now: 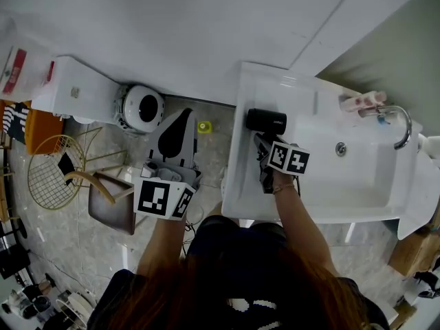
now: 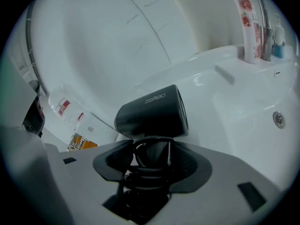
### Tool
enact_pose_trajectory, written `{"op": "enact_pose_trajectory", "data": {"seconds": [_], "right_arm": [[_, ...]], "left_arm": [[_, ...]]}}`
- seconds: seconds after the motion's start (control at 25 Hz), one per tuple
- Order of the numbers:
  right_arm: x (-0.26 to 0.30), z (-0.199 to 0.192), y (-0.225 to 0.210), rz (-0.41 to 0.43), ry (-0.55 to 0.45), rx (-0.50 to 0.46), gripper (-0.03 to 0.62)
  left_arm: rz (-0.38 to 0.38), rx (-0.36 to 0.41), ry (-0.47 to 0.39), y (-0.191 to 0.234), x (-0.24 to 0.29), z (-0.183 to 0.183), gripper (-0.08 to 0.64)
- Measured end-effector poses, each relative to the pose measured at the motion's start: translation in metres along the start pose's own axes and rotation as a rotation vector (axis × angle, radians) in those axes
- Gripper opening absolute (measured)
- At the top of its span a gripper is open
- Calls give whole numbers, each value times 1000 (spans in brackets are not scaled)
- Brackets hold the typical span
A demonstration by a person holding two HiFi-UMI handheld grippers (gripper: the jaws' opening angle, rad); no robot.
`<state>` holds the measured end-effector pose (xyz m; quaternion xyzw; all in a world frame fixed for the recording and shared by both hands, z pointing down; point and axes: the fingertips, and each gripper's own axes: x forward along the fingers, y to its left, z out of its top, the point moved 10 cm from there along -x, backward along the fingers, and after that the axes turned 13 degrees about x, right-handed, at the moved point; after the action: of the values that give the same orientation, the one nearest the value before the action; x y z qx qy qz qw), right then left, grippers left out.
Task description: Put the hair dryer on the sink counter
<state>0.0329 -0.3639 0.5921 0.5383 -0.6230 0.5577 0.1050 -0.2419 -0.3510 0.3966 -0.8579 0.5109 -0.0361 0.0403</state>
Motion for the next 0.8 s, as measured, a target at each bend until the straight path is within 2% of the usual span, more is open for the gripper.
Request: {"op": "enact_pose_trajectory", "data": {"seconds": [0.24, 0.4, 0.52, 0.68, 0.8], "right_arm": [[1, 0, -3, 14, 45, -25, 277], [-2, 0, 0, 33, 80, -69, 331], [-12, 4, 2, 25, 75, -110, 342], [-34, 13, -3, 13, 42, -163, 335], [-59, 25, -3, 38, -24, -217, 281]], "left_arm": [[-6, 0, 1, -4, 2, 0, 18], [-1, 1, -5, -6, 3, 4, 18], [9, 2, -9, -9, 4, 8, 18], [29, 6, -15, -15, 2, 14, 18], [48, 8, -23, -22, 1, 22, 18]]}}
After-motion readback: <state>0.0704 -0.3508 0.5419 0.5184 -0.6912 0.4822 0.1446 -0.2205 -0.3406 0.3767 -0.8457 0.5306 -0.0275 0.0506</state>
